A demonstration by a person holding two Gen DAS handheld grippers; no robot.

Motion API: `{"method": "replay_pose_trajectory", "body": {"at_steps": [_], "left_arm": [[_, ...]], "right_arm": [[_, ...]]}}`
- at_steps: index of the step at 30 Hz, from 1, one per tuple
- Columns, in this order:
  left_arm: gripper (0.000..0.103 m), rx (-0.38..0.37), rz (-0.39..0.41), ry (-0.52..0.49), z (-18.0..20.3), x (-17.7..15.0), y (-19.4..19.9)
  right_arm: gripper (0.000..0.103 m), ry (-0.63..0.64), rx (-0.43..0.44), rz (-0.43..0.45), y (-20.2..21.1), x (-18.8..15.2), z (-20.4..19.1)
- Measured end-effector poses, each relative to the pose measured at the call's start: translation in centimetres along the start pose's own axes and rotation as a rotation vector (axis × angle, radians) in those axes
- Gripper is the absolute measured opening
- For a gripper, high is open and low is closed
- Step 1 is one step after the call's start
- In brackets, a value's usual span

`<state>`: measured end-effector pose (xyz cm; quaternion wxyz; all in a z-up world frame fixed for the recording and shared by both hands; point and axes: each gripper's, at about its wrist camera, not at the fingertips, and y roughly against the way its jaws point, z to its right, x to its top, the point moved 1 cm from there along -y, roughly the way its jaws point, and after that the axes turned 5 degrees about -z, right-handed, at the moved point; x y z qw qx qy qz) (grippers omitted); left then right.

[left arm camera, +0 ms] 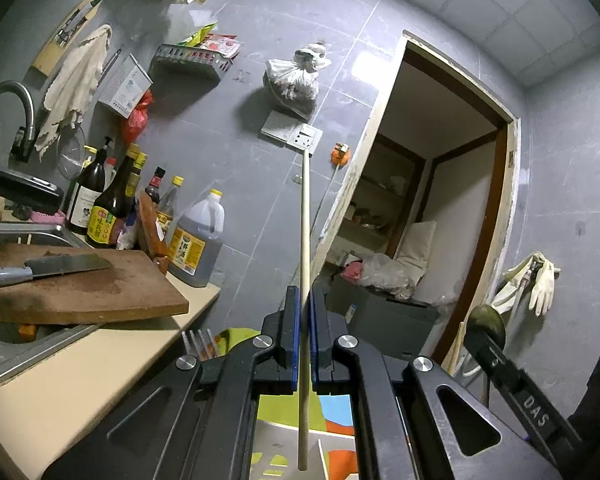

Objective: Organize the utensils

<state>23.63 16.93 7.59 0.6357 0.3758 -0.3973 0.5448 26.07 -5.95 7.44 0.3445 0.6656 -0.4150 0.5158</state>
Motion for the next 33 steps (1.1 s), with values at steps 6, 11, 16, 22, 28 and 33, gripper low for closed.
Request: {"method": "replay_pose_trajectory", "body": {"at_steps": [6, 11, 16, 22, 28, 33], "left_arm": [[0.002, -0.001, -0.004, 0.036, -0.8, -0.4, 0.0], [0.002, 0.023, -0.016, -0.004, 0.0, -1.0, 0.1], [0.002, 0.062, -0.031, -0.058, 0.9, -2.0, 0.3], [0.002, 0.100, -0.079, -0.122, 1.7, -3.3, 0.4], [0.003, 0.118, -0.161, -0.150, 2.0, -4.2, 0.5], [0.003, 0.128, -0.214, -0.166, 1.9, -4.7, 0.7]], "right_arm": [[0.004, 0.032, -0.009, -0.034, 0.6, -0.8, 0.1], [0.004, 0.020, 0.010, -0.059, 0.4, -1.4, 0.2], [0.004, 0.021, 0.029, -0.088, 0.1, -1.9, 0.2], [0.005, 0.011, 0.033, -0.136, -0.1, -2.3, 0.6], [0.007, 0.038, 0.045, -0.191, 0.1, -2.6, 0.5], [0.012, 0.058, 0.057, -0.216, 0.7, -2.6, 0.4]]}}
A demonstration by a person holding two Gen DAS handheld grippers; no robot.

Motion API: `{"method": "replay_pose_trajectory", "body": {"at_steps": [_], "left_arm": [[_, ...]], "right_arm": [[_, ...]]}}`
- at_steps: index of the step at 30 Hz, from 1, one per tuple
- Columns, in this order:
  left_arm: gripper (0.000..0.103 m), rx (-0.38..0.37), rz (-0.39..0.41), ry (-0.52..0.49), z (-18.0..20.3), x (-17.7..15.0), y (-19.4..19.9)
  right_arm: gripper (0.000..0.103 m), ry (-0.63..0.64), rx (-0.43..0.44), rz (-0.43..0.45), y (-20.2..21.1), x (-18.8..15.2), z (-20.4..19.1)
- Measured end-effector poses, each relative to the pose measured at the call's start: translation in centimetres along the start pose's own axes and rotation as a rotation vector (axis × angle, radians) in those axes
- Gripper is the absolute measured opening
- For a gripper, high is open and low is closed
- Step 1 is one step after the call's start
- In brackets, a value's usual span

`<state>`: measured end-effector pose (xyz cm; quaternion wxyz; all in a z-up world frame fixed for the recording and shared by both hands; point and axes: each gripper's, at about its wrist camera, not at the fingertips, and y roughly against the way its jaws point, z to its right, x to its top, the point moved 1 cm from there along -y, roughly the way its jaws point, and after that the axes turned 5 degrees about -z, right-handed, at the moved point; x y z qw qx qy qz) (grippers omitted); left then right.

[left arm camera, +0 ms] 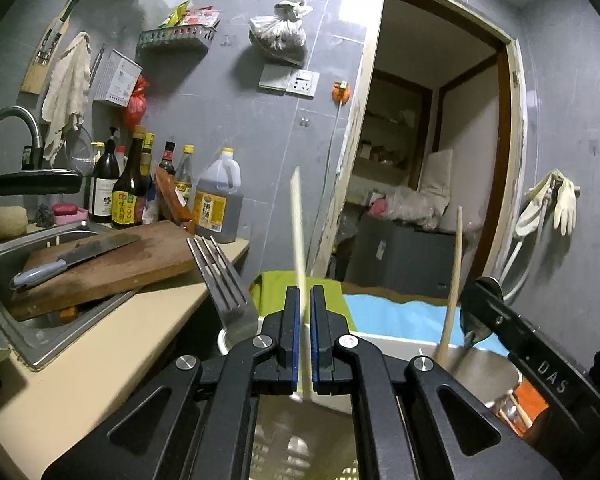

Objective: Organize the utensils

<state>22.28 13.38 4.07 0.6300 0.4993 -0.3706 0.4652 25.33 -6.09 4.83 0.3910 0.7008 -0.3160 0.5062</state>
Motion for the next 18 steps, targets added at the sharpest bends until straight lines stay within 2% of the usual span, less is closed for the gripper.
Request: {"method": "replay_pose_trajectory", "body": {"at_steps": [2, 9, 11, 12, 14, 18], "left_arm": [[0.003, -0.015, -0.017, 0.005, -0.1, -0.1, 0.2], [0.005, -0.023, -0.033, 0.011, -0.3, -0.2, 0.9], [0.010, -0.030, -0.030, 0.018, -0.3, 0.1, 1.4], [0.016, -0.032, -0.029, 0.022, -0.3, 0.3, 1.7], [0.025, -0.038, -0.025, 0.033, -0.1, 0.8, 2.1], [0.036, -0.028, -0.009, 0.022, 1.0, 2.0, 3.4]], "right_arm": [[0.023, 0.000, 0.013, -0.006, 0.2, 0.0, 0.0], [0.024, 0.018, 0.036, 0.004, 1.1, 0.8, -0.3], [0.027, 0.019, 0.040, 0.013, 1.5, 1.2, -0.3], [0.028, 0.019, 0.041, 0.019, 1.7, 1.4, -0.2], [0.040, 0.019, 0.044, 0.035, 2.4, 1.9, 0.0], [0.052, 0.017, 0.034, 0.070, 4.1, 3.1, 0.8]]}}
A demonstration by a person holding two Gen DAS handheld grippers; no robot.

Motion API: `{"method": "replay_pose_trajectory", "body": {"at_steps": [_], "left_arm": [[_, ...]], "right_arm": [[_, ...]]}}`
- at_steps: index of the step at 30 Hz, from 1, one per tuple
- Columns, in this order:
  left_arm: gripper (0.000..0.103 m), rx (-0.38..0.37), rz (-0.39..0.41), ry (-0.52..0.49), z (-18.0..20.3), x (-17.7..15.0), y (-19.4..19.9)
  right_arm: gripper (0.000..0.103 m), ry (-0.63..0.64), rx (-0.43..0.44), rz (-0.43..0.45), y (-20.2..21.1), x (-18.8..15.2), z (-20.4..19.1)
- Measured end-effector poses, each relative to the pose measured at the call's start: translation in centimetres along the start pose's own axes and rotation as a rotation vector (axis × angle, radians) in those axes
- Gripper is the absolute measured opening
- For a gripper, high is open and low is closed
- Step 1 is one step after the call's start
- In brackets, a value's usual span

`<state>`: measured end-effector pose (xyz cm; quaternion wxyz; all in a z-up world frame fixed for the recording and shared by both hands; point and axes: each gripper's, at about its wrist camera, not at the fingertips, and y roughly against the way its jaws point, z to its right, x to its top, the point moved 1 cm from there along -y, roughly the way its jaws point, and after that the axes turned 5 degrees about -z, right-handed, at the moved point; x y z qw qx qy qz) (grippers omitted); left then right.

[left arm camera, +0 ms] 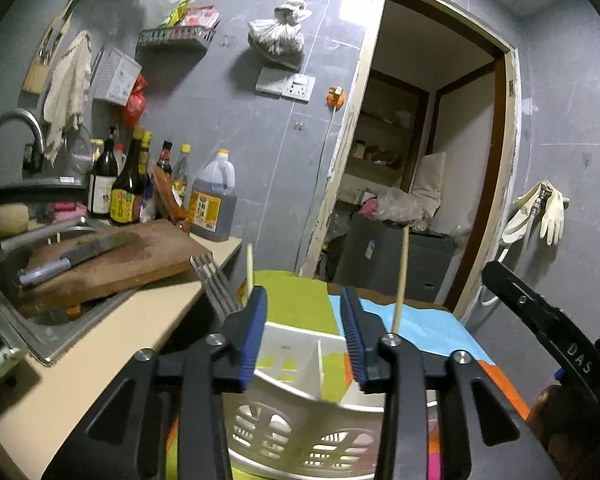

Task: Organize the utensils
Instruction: 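Open both tools to drop the chopstick and knife into the caddy, then move both tools back over the remaining utensils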

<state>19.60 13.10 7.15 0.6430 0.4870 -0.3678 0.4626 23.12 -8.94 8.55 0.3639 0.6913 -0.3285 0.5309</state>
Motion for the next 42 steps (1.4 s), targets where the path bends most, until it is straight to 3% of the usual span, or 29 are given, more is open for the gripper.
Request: {"method": "replay_pose_trajectory", "body": {"at_steps": [11, 13, 15, 24, 34, 42], "left_arm": [[0.078, -0.059, 0.020, -0.066, 5.3, 1.3, 2.3], [0.089, -0.076, 0.020, -0.082, 6.3, 1.0, 2.5], [0.093, -0.085, 0.020, -0.109, 7.5, 0.5, 2.8], [0.095, -0.147, -0.026, -0.174, 11.7, -2.2, 2.7], [0.095, -0.183, -0.187, -0.242, 15.4, -6.1, -0.2], [0.095, -0.184, -0.363, -0.323, 17.8, -9.5, -3.5]], "right_arm": [[0.103, 0.040, -0.111, 0.069, 6.7, 2.3, 3.4], [0.103, 0.043, -0.130, 0.076, 8.2, 2.3, 4.3], [0.103, 0.063, -0.158, 0.077, 9.5, 2.2, 4.9], [0.103, 0.121, -0.267, 0.066, 13.8, 1.1, 7.7], [0.103, 0.136, -0.351, -0.055, 14.0, -1.4, 11.9], [0.099, 0.102, -0.366, -0.220, 12.2, -3.3, 15.0]]}}
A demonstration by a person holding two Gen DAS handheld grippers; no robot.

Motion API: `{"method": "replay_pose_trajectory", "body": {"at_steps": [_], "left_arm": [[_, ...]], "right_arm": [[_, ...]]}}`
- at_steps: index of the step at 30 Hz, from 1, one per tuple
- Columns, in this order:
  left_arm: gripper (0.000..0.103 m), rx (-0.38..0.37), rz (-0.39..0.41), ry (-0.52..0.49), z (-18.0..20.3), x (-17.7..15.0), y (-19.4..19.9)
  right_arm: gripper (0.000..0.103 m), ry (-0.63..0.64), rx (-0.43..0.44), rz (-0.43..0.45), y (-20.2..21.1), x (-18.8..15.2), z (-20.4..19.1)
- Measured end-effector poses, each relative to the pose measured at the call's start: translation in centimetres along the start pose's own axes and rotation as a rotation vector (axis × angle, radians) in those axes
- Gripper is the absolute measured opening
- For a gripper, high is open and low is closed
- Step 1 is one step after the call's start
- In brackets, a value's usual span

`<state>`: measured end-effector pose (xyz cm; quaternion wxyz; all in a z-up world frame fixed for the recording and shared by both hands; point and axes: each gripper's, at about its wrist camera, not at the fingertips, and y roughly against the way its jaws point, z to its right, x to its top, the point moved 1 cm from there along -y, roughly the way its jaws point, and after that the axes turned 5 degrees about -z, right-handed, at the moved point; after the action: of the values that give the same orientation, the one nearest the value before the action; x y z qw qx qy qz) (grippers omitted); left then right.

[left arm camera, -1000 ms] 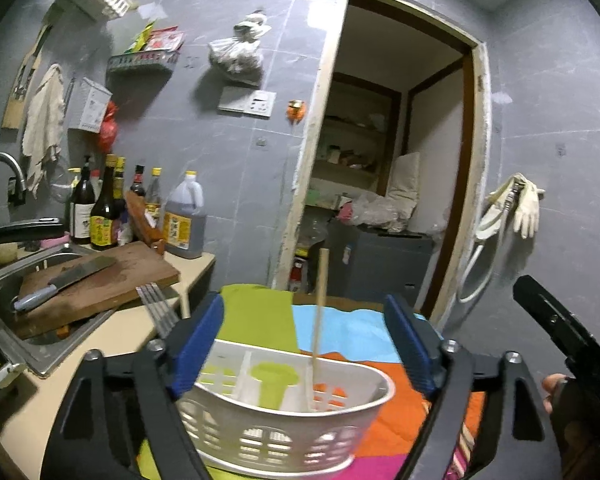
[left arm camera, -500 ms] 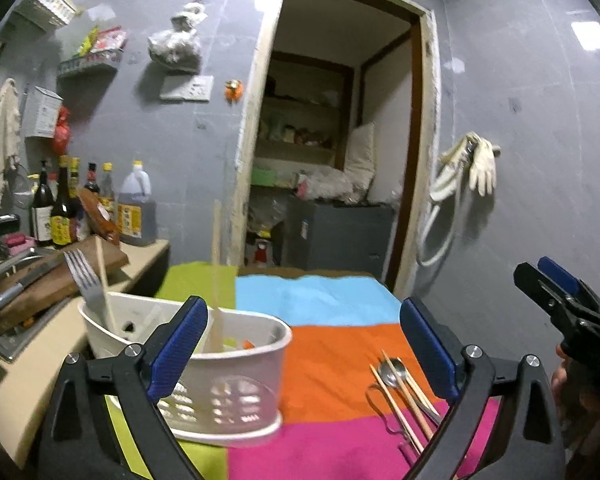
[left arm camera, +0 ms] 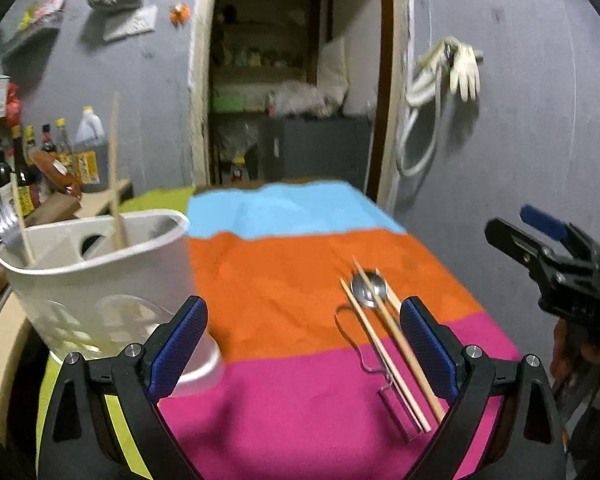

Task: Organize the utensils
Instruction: 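Move both tools back over the remaining utensils, then lower the left tool onto the wire tong while the right tool closes on a chopstick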

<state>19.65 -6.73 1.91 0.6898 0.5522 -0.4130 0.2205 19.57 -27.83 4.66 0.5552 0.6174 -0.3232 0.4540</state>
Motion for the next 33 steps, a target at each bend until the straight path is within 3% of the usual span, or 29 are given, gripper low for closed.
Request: {"method": "replay_pose_trajectory", "body": {"at_steps": [6, 9, 13, 19, 29, 33], "left_arm": [[0.094, -0.021, -0.113, -0.039, 1.0, -0.9, -3.0], [0.094, -0.040, -0.167, -0.047, 1.3, -0.8, -4.3], [0.085, -0.062, -0.244, -0.069, 1.7, -0.8, -6.2], [0.062, -0.078, -0.340, -0.094, 2.2, -1.4, -8.5], [0.059, -0.133, -0.430, -0.035, 1.6, -1.6, -10.5], [0.047, -0.137, -0.436, -0.018, 1.1, -1.5, -10.6]], "right_arm": [[0.084, 0.007, 0.017, -0.166, -2.8, -1.4, 0.7], [0.072, 0.000, 0.036, -0.241, -4.1, -2.0, 0.9], [0.060, 0.003, 0.044, -0.317, -5.3, -2.7, 1.1], [0.053, 0.016, 0.061, -0.375, -6.3, -3.3, 1.2], [0.052, 0.047, 0.091, -0.447, -7.5, -4.0, 0.8], [0.052, 0.061, 0.100, -0.472, -7.9, -4.1, 0.5]]}}
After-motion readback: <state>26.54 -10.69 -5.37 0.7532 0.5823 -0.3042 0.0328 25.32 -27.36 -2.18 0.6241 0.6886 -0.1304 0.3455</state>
